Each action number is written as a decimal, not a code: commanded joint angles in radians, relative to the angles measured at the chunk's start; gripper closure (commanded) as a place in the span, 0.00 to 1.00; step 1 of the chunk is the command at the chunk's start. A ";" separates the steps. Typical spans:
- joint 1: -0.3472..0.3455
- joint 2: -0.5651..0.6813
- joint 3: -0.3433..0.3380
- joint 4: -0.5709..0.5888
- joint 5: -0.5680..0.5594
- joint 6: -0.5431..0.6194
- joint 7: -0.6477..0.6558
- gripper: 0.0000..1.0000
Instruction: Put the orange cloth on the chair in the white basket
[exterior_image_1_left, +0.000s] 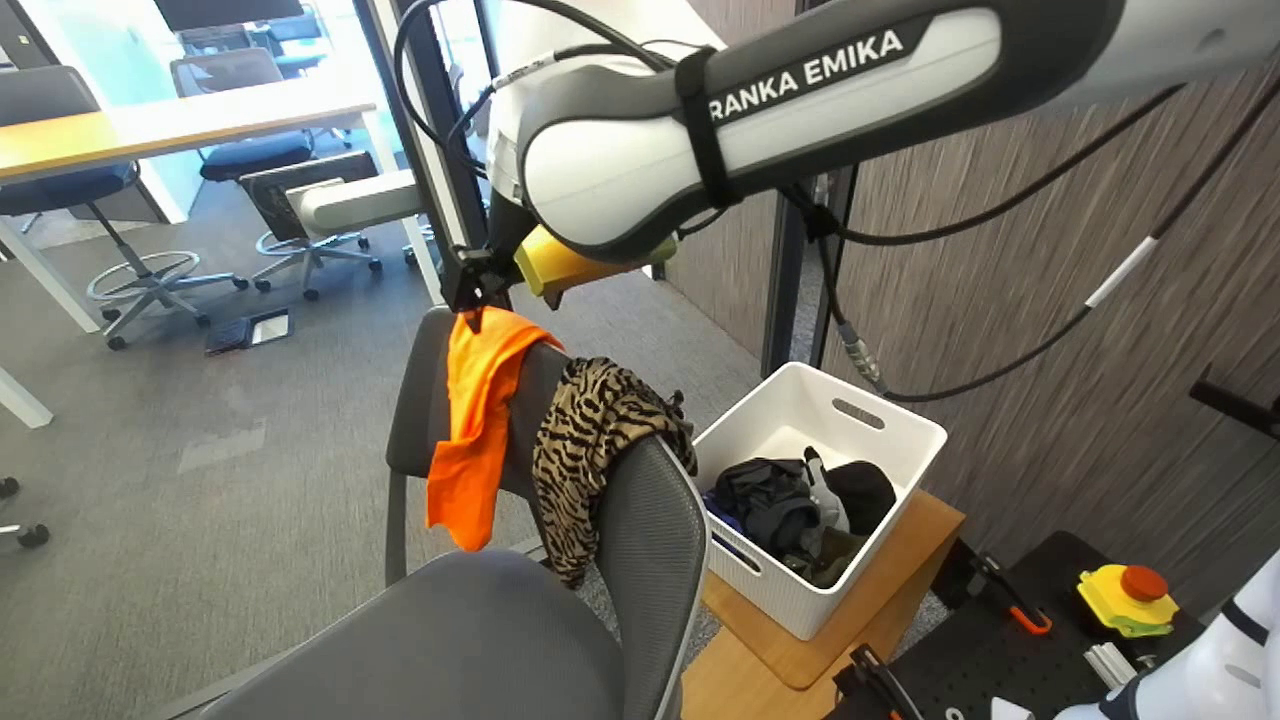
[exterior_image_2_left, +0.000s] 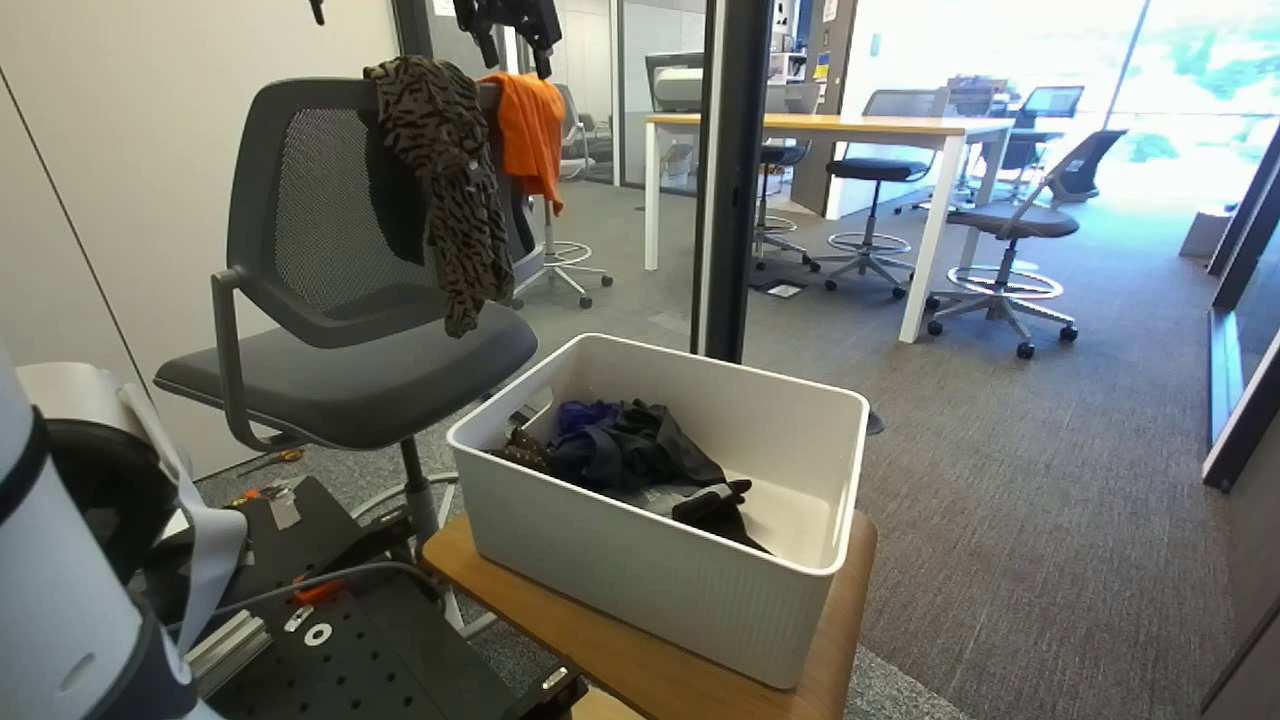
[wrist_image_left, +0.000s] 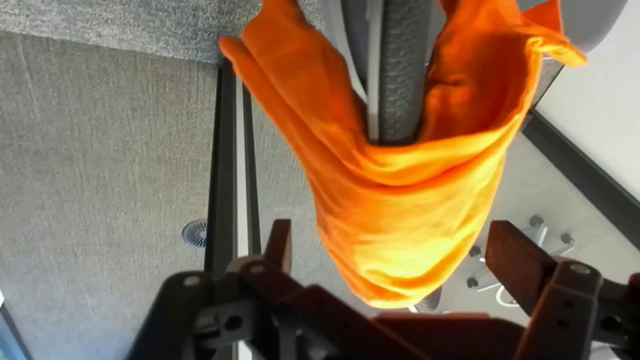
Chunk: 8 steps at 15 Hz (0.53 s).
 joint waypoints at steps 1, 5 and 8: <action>0.040 0.089 -0.030 0.150 0.081 -0.126 -0.050 0.00; 0.058 0.134 -0.053 0.229 0.081 -0.218 -0.031 0.26; 0.071 0.157 -0.066 0.270 0.075 -0.264 -0.024 0.49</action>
